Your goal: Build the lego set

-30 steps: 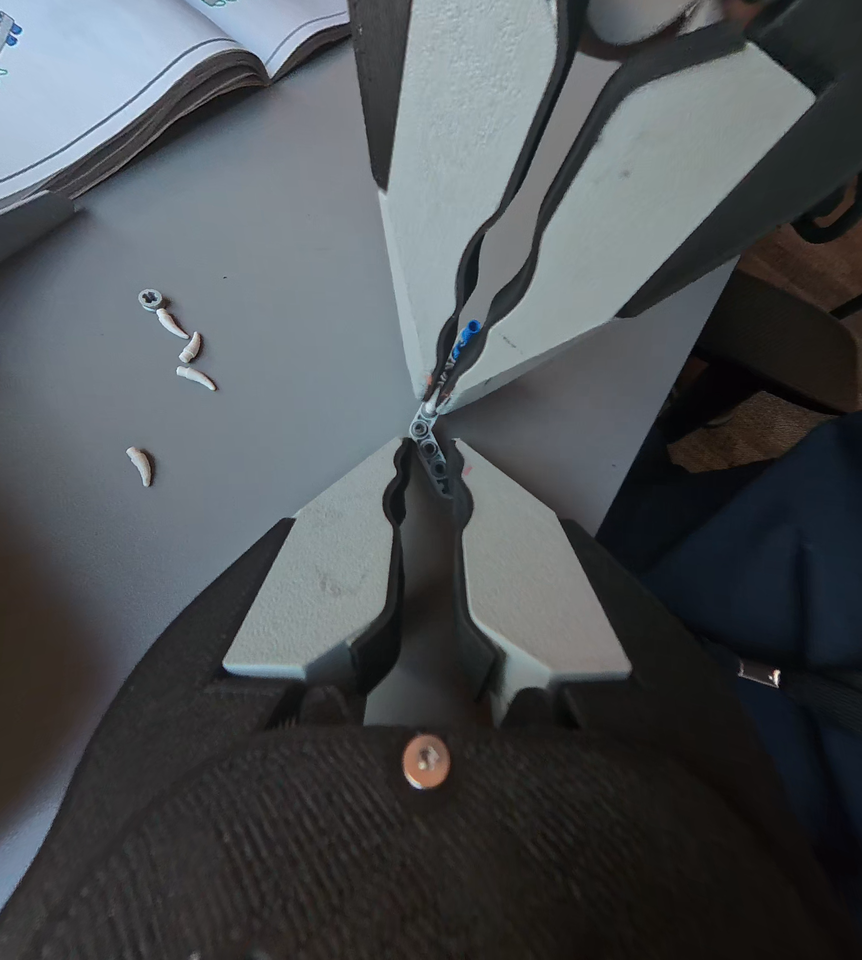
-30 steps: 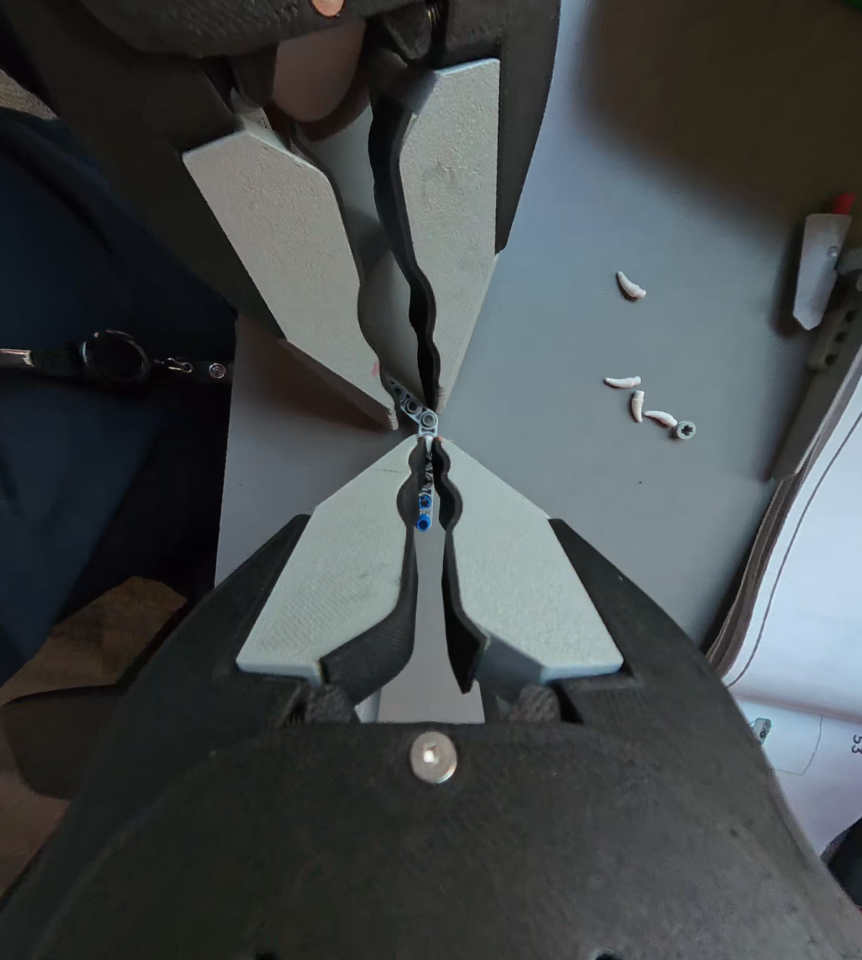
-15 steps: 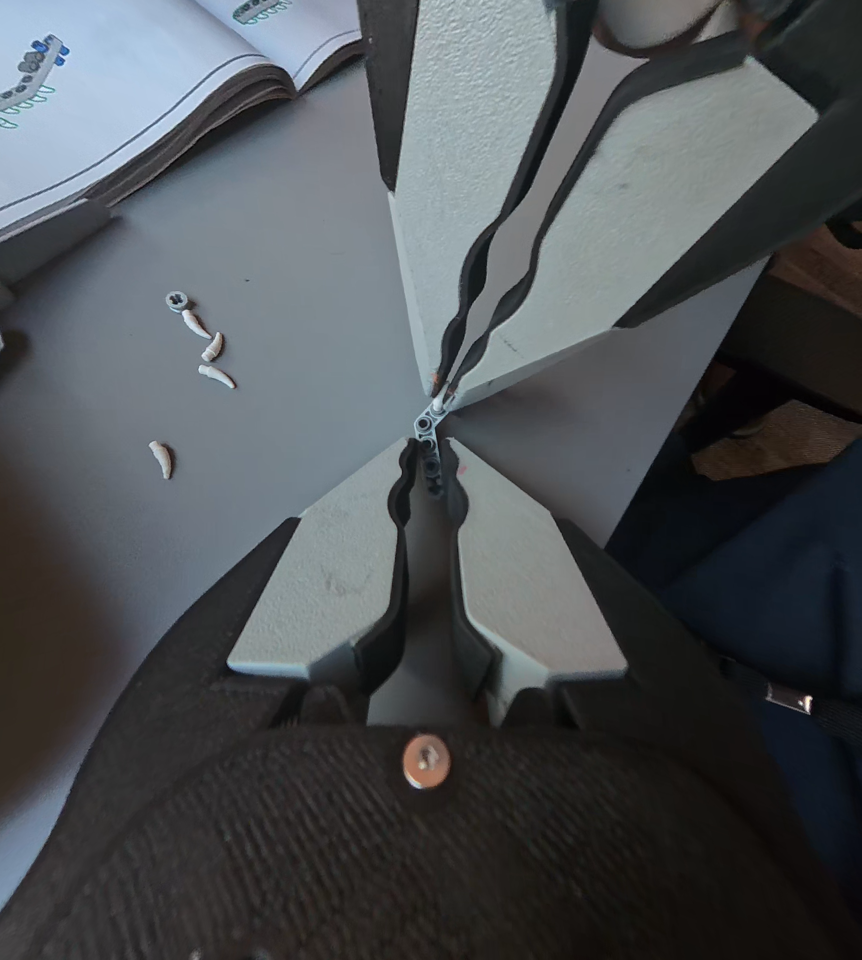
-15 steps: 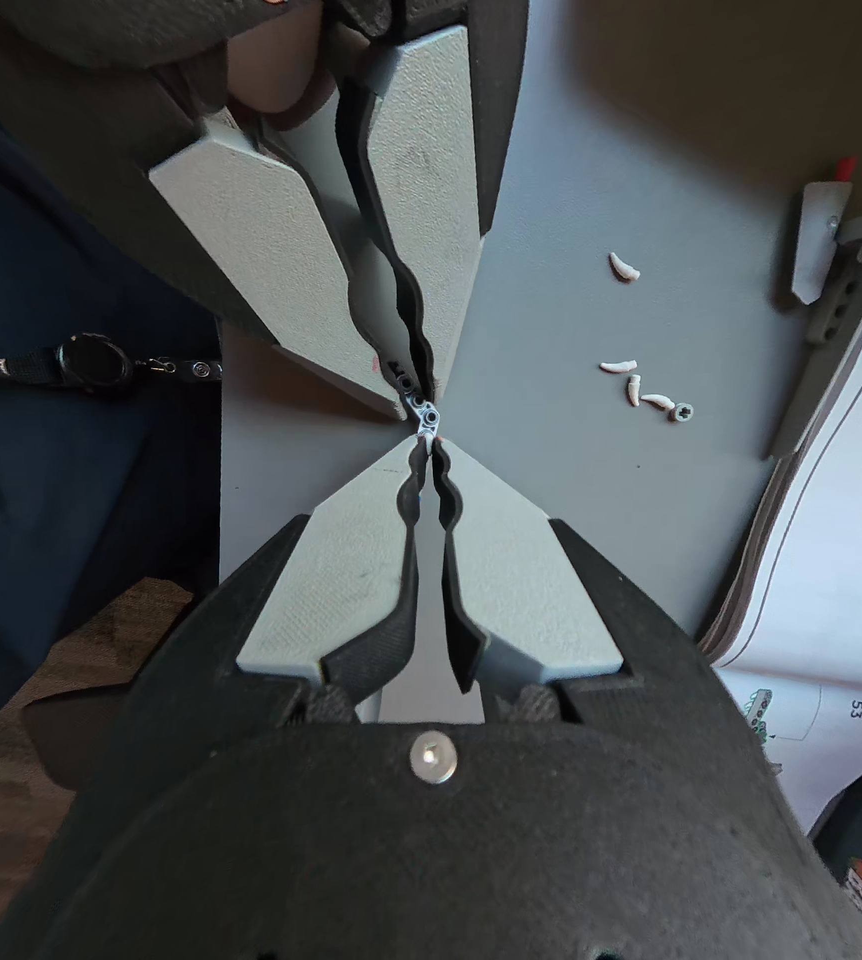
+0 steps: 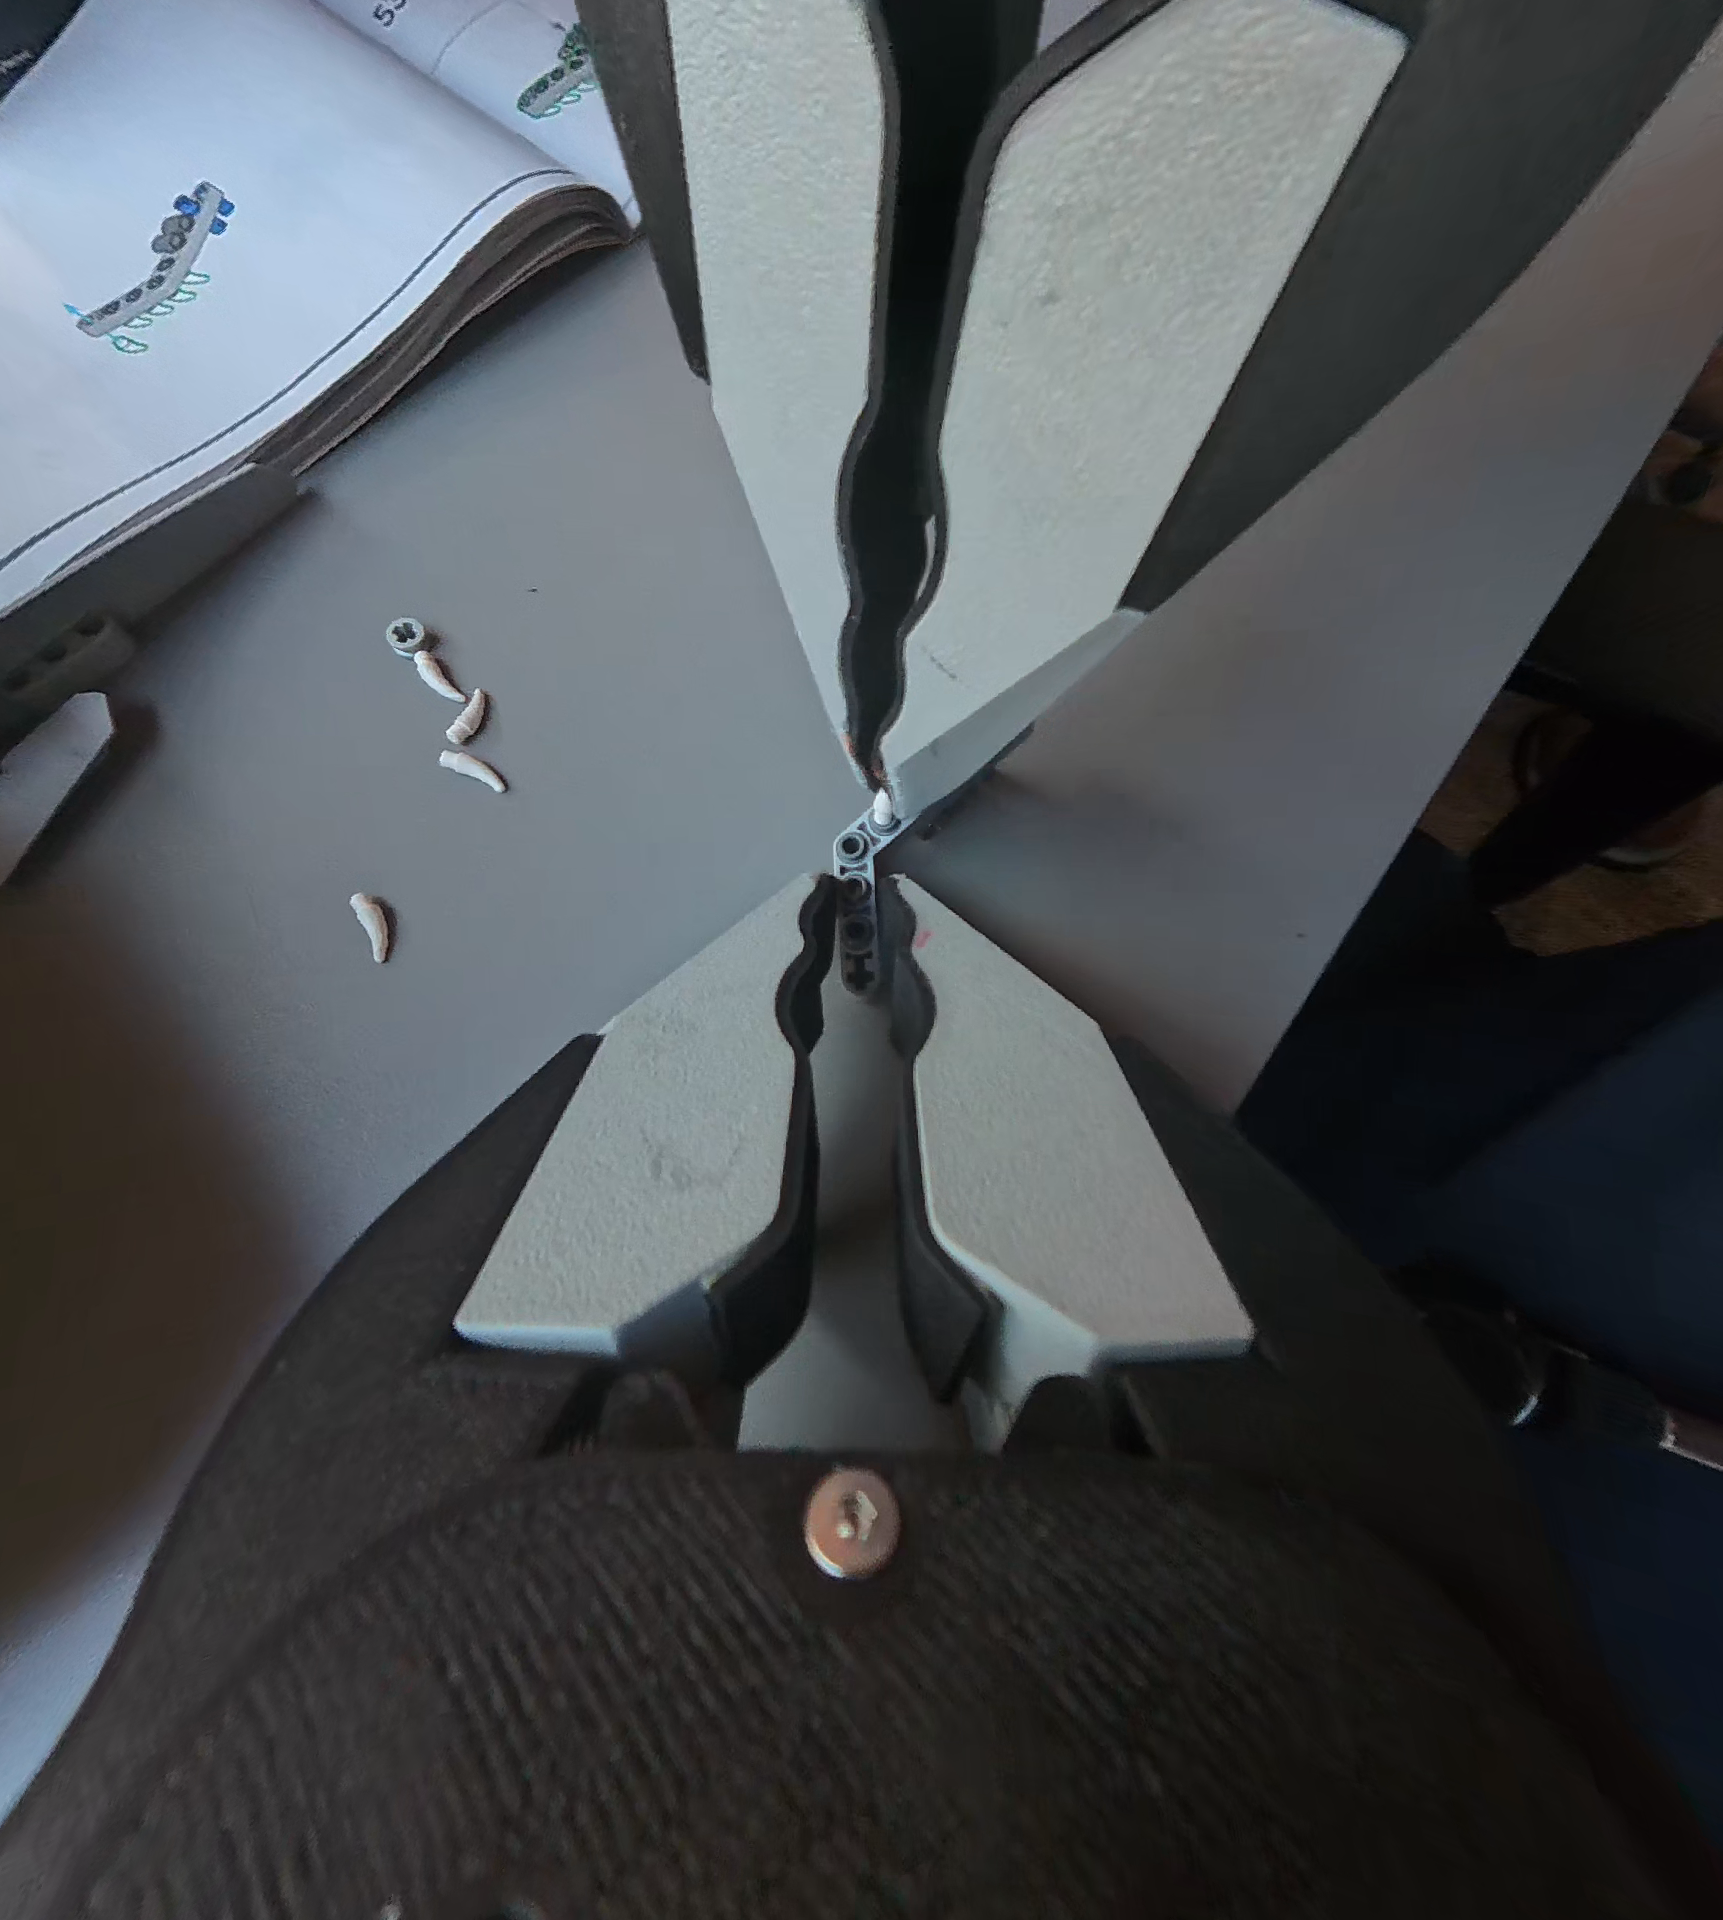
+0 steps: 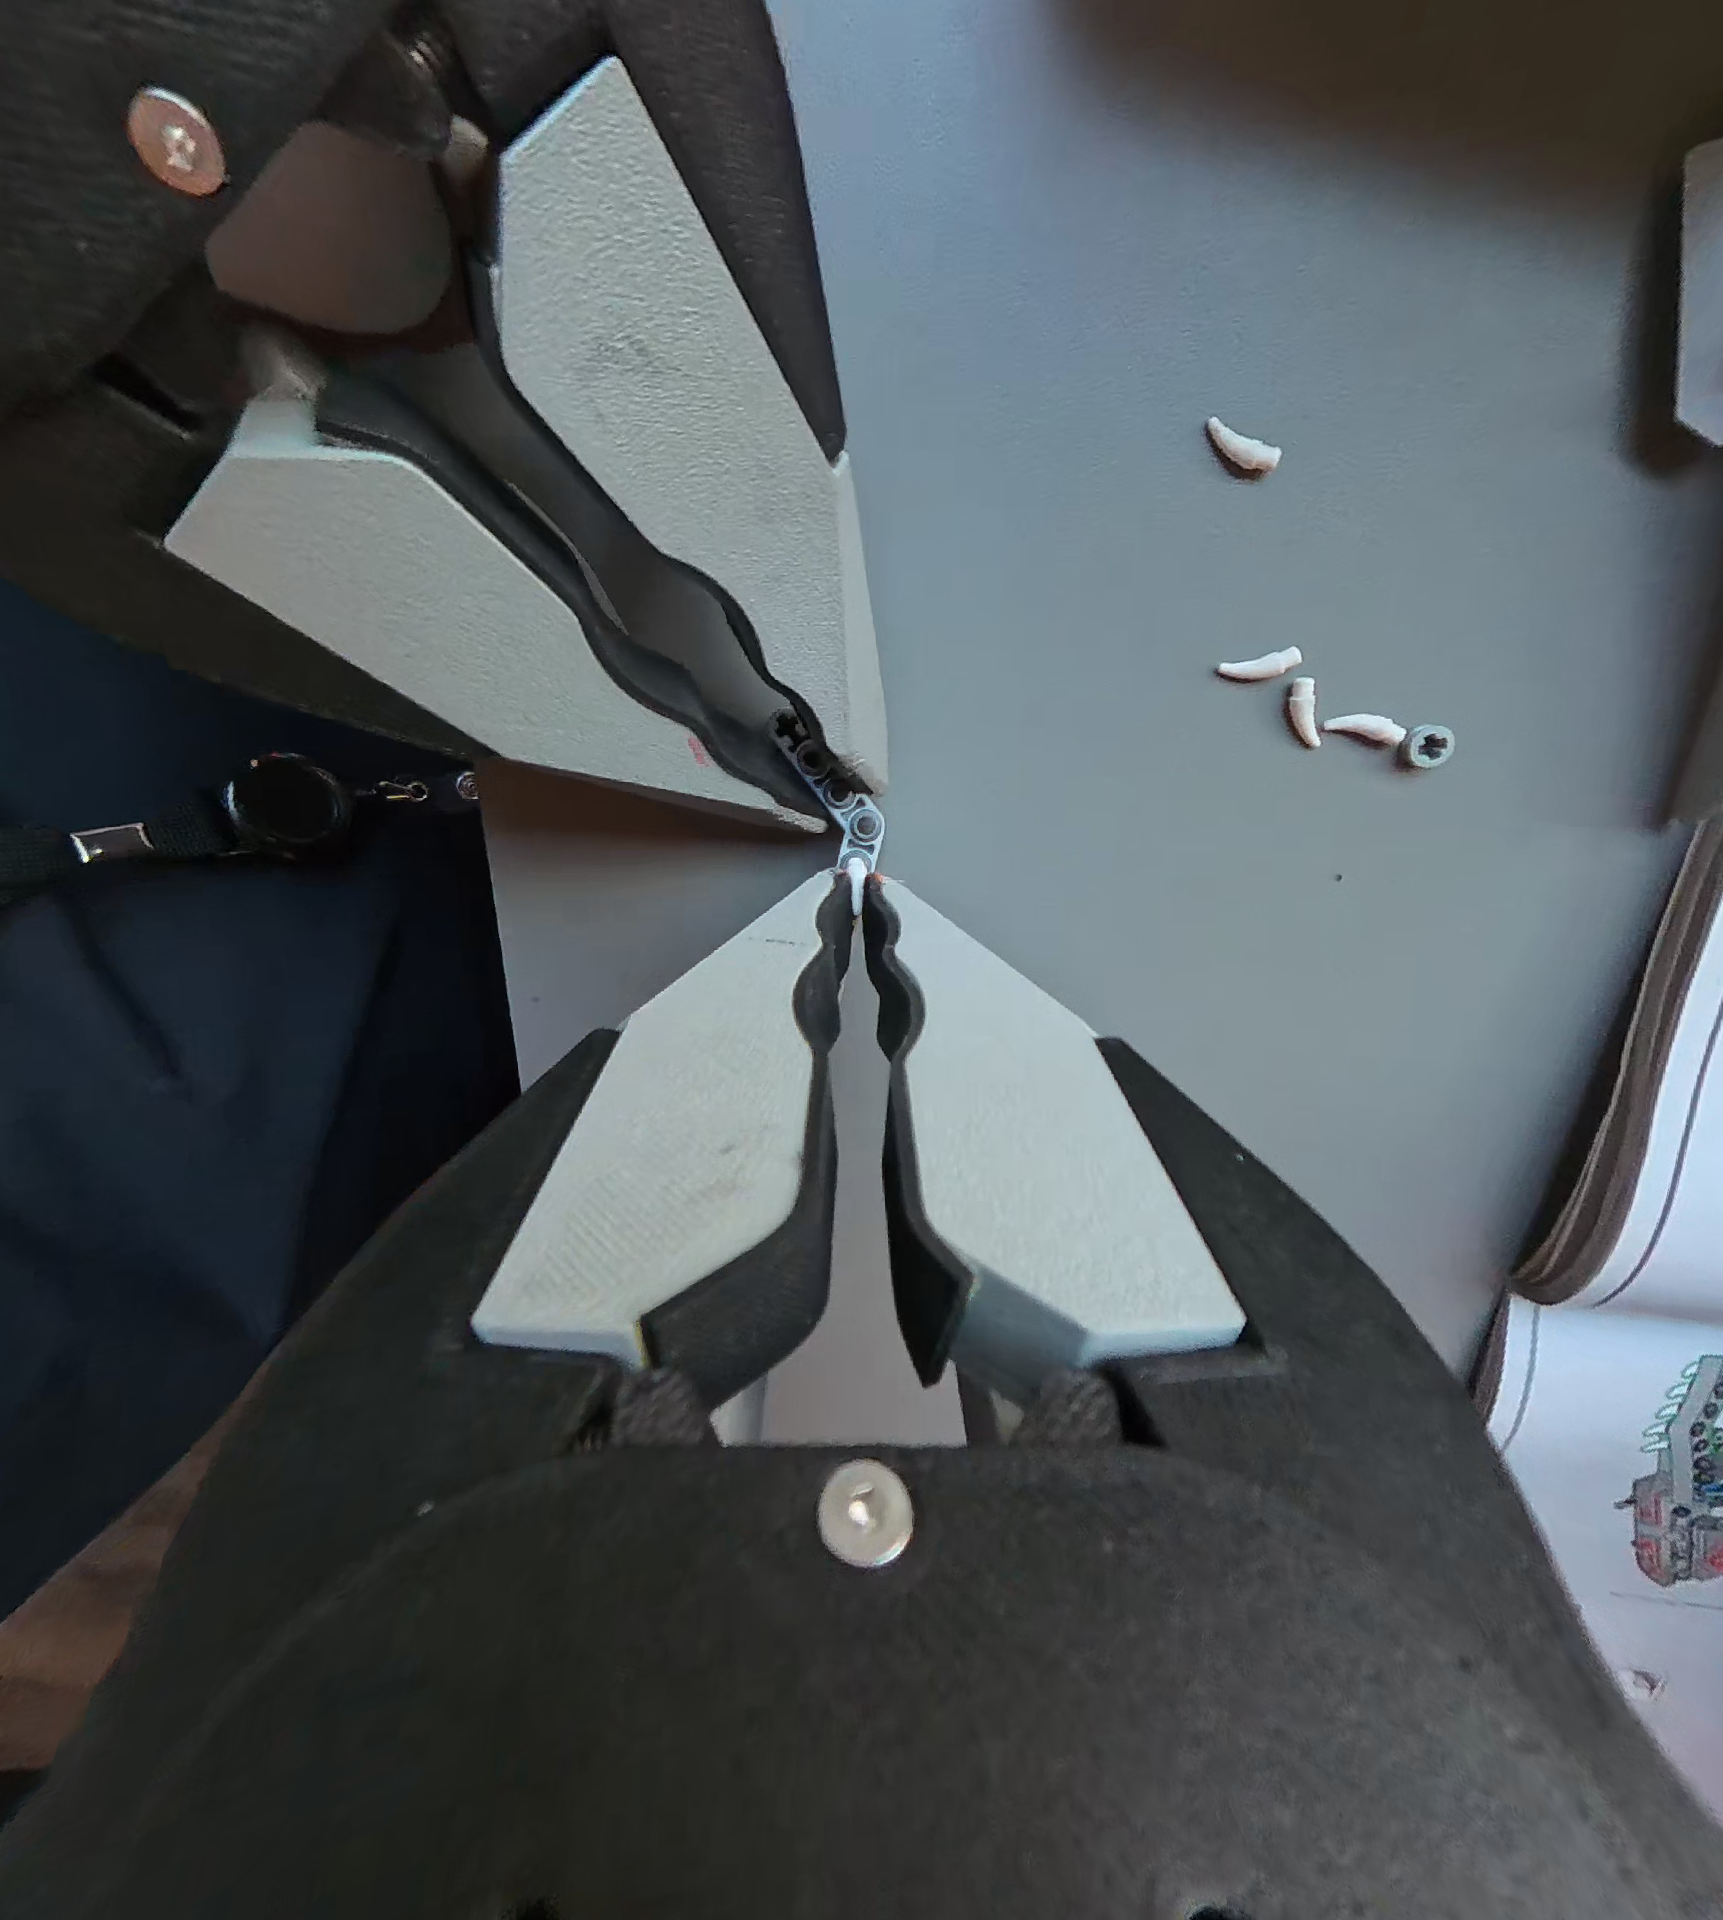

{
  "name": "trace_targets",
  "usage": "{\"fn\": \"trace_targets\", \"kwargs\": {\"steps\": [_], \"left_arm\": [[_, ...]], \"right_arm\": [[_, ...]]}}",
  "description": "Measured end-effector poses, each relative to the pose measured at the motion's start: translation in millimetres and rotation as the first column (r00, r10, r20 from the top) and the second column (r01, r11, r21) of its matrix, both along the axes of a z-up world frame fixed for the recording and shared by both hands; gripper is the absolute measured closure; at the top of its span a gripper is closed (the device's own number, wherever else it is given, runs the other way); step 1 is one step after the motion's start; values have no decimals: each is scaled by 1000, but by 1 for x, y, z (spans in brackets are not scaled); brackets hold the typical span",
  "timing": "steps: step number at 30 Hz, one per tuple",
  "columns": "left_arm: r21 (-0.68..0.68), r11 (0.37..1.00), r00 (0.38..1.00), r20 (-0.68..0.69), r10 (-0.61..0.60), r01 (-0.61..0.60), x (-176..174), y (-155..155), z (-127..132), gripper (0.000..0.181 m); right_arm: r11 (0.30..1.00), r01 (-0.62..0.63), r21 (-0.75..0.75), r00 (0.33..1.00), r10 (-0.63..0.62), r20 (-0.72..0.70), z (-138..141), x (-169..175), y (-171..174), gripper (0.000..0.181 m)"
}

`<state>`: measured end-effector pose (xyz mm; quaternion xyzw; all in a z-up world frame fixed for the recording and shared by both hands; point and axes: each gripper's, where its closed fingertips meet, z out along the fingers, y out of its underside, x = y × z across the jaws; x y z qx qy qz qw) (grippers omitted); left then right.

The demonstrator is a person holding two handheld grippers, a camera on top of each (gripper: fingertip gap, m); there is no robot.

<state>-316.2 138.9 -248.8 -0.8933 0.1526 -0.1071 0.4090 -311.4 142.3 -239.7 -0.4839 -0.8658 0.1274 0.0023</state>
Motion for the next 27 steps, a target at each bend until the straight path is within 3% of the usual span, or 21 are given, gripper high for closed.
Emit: {"fn": "trace_targets", "kwargs": {"steps": [1,14,23,27], "left_arm": [[1,1000,1000,-3,1,-1,0,0,0,177],[7,1000,1000,-15,7,-7,-1,0,0,177],[8,1000,1000,-11,-5,5,1,-1,0,177],[22,1000,1000,16,7,-8,-1,-1,4,177]], "right_arm": [[1000,3,4,1000,-3,13,0,0,0,181],[1000,-6,22,992,3,129,0,-3,-1,181],[998,-37,44,989,30,142,-4,-5,-5,181],[998,-50,43,995,46,85,-1,-6,-7,181]]}}
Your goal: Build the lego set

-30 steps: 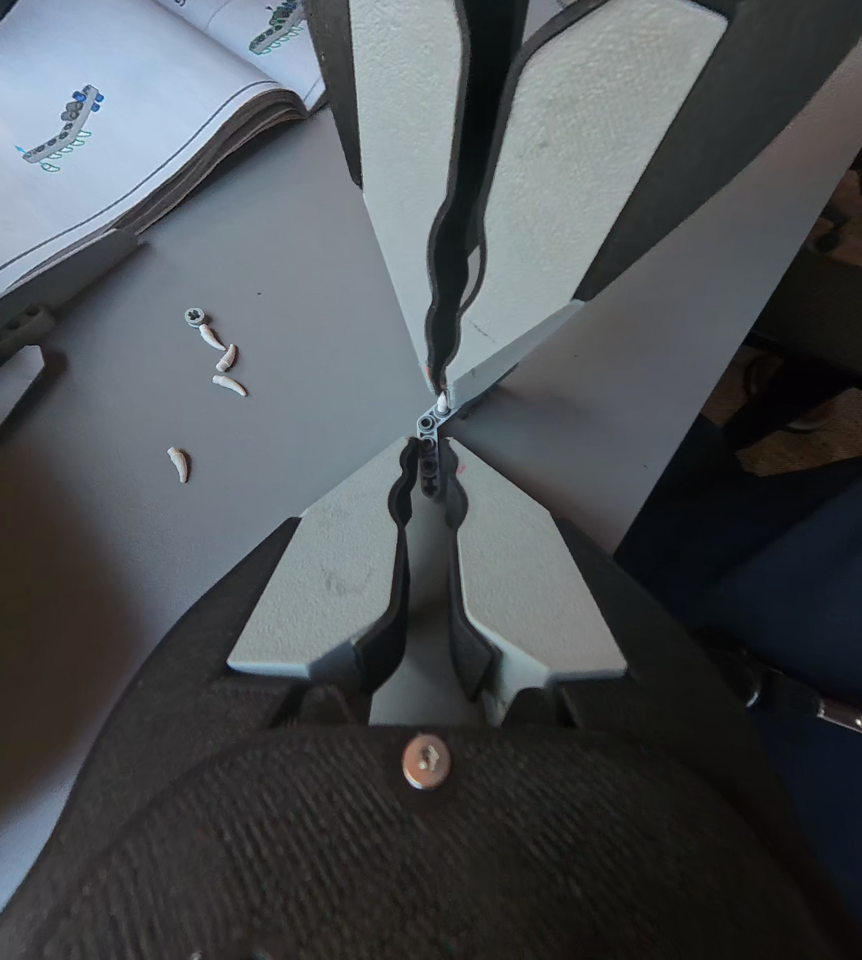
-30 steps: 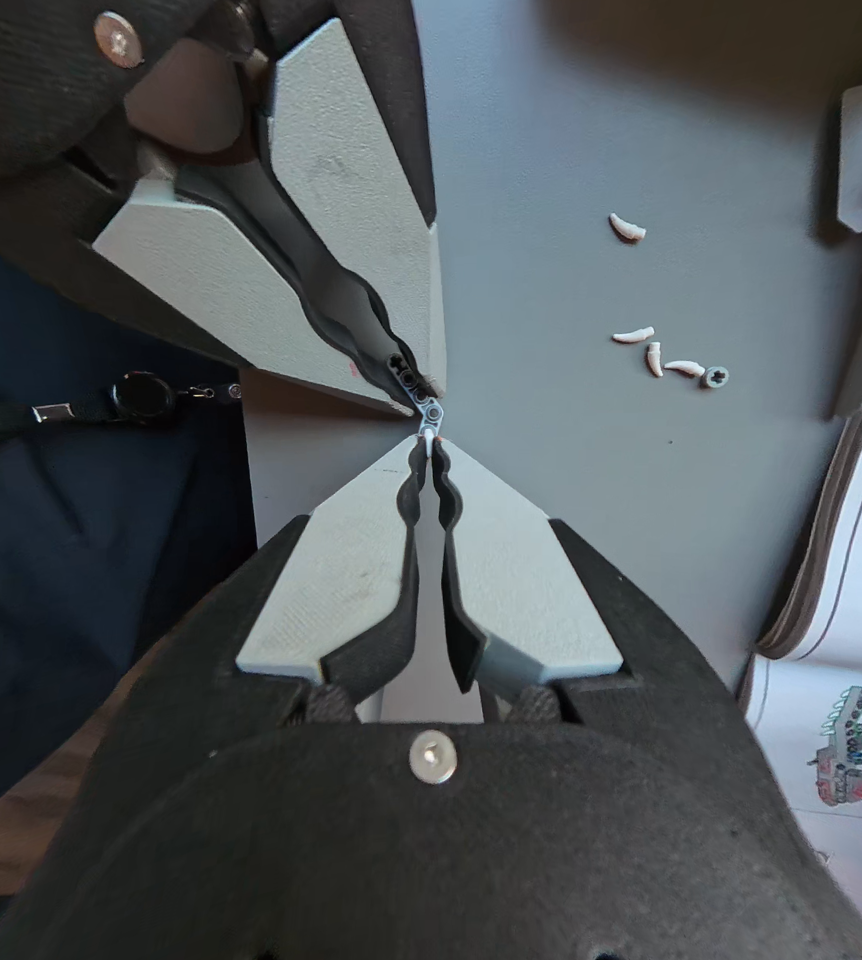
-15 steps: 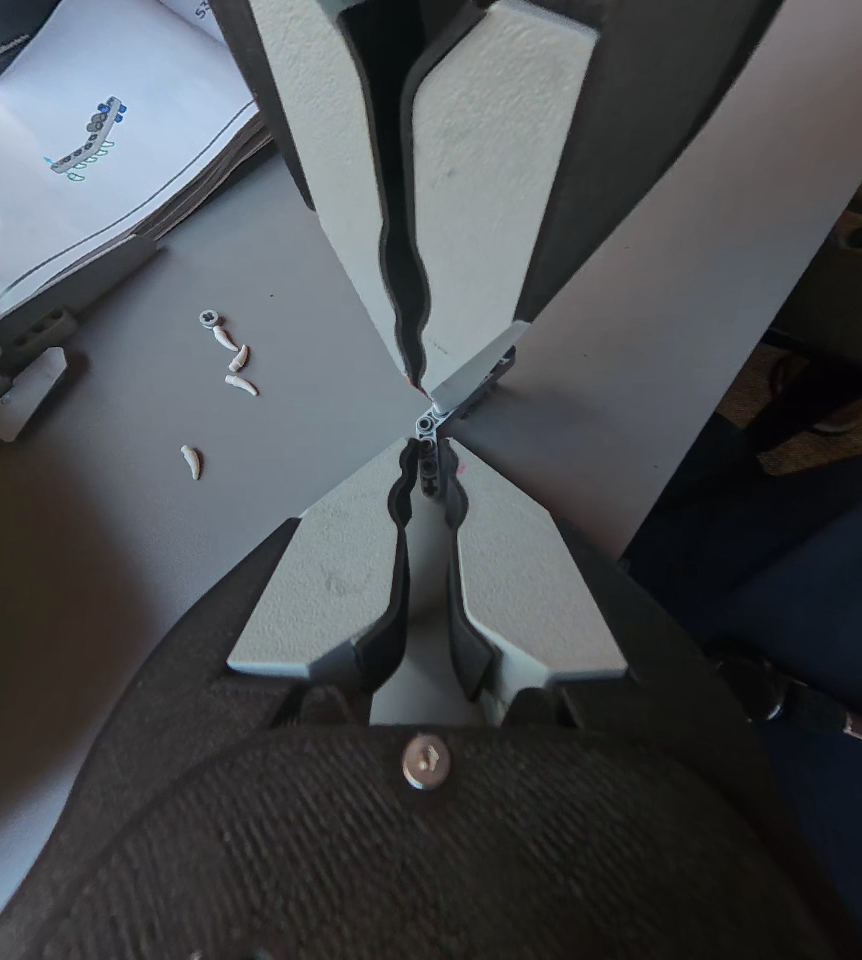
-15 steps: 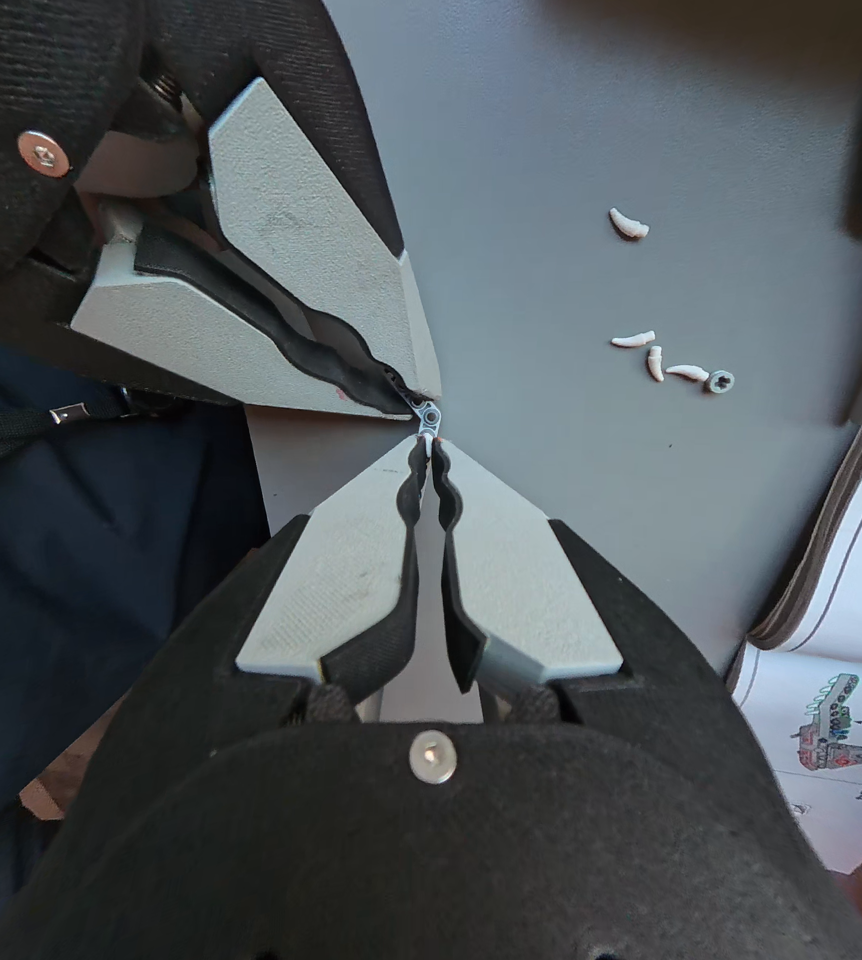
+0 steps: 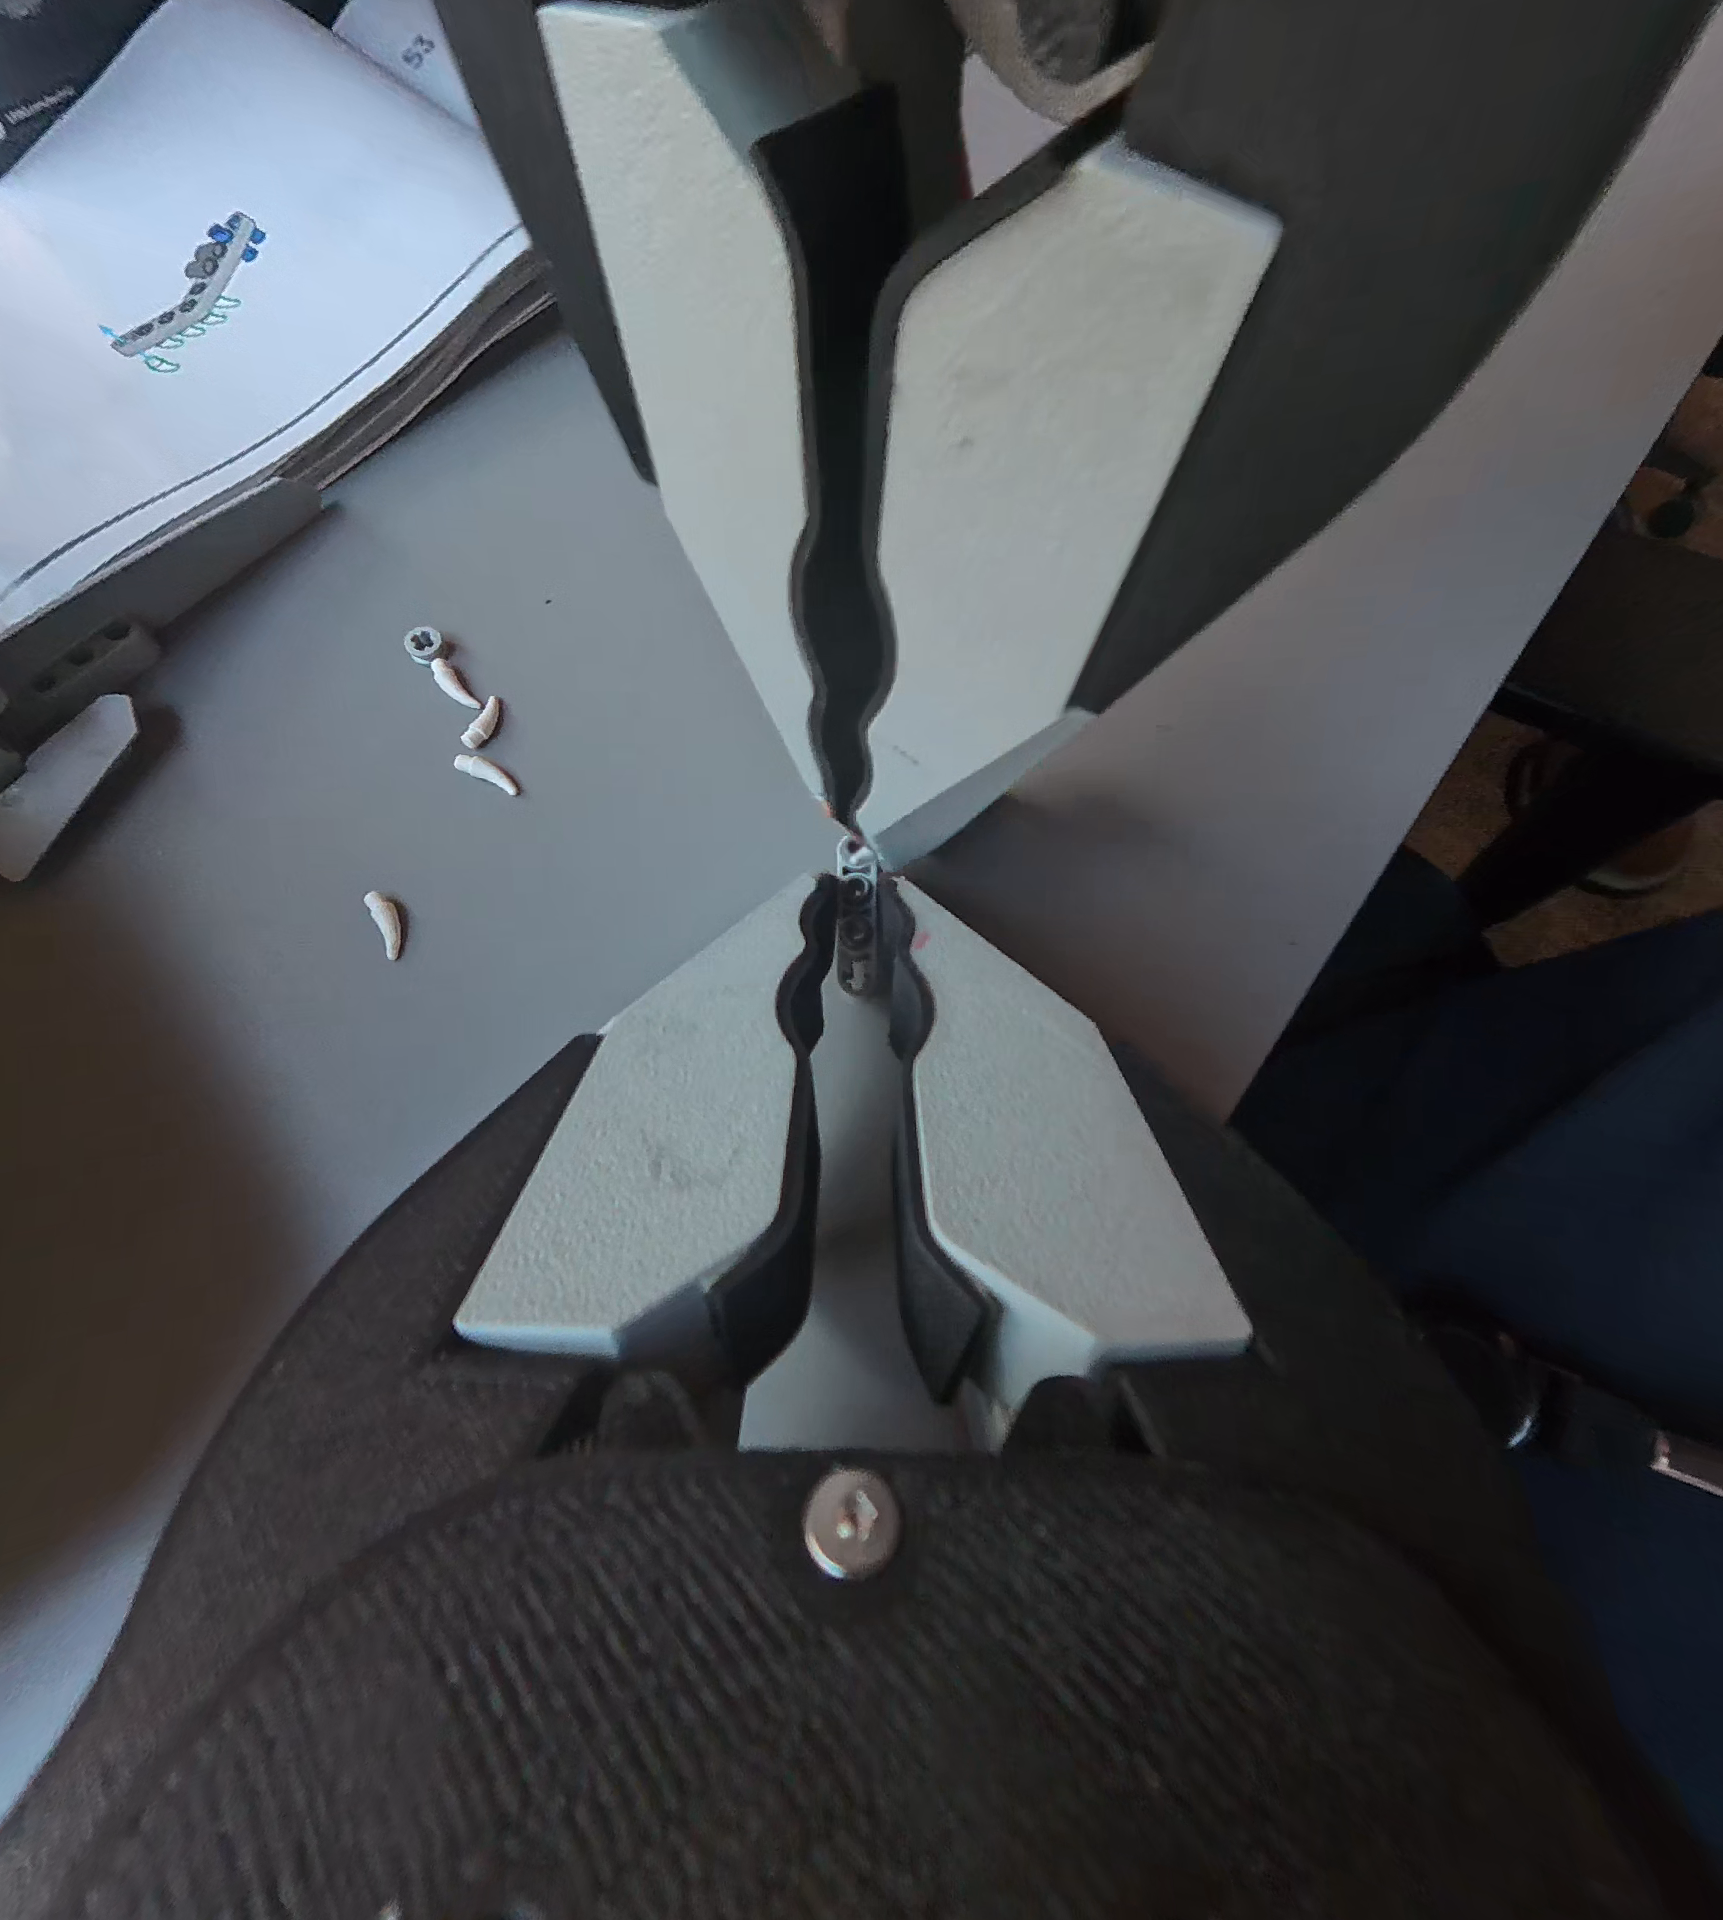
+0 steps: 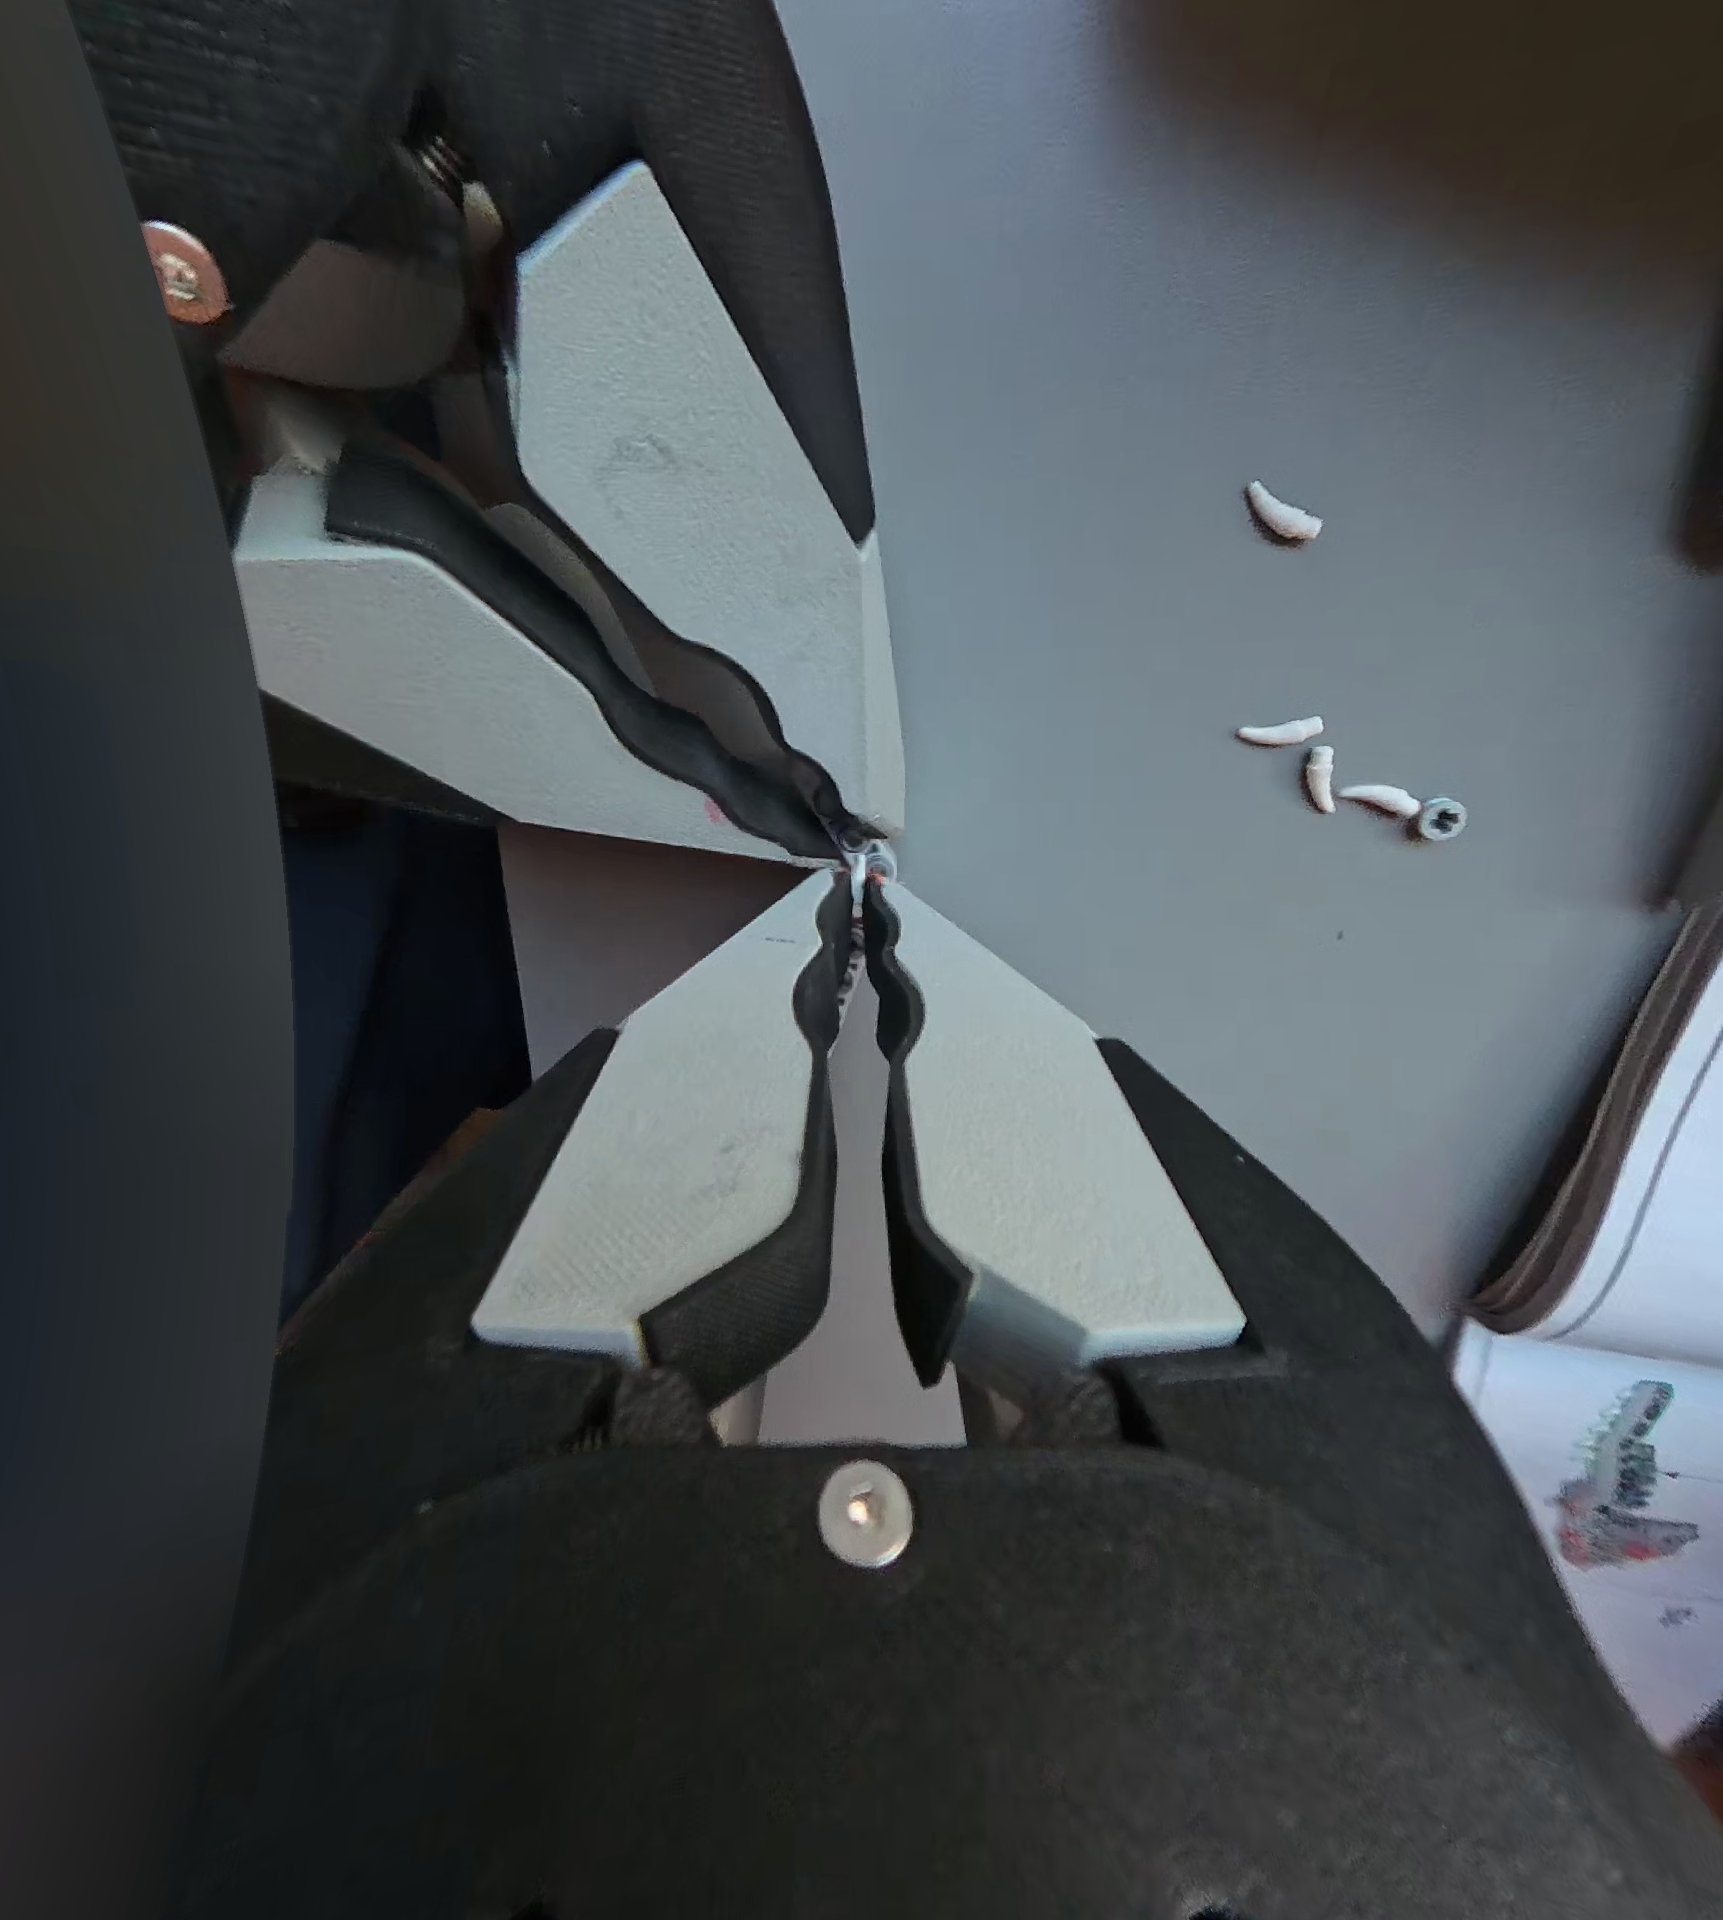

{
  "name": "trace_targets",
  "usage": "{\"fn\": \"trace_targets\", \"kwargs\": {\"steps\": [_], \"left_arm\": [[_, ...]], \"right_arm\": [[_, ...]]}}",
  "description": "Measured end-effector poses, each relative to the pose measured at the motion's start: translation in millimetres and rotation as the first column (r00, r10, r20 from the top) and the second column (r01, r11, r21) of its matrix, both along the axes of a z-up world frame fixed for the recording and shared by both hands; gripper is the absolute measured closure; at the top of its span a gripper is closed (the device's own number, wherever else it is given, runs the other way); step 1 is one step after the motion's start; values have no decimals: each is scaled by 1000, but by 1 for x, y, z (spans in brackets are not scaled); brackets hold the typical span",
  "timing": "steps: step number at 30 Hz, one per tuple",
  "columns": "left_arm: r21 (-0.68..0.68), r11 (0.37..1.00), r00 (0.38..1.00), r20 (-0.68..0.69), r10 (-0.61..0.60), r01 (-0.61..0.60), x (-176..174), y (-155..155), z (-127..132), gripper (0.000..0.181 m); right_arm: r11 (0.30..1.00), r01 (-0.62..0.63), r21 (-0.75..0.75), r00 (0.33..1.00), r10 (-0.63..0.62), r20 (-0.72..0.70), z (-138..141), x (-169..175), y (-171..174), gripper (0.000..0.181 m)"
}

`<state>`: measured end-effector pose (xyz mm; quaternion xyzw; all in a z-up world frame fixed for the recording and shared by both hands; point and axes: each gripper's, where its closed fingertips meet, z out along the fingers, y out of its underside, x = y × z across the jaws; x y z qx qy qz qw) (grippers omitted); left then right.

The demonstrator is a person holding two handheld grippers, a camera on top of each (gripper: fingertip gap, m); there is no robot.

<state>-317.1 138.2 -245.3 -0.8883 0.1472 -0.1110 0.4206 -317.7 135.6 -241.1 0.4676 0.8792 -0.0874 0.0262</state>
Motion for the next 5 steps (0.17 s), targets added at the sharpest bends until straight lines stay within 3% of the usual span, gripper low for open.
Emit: {"fn": "trace_targets", "kwargs": {"steps": [5], "left_arm": [[-9,1000,1000,12,2,-2,0,0,0,177]], "right_arm": [[986,67,-155,993,-81,-84,3,-4,0,181]]}}
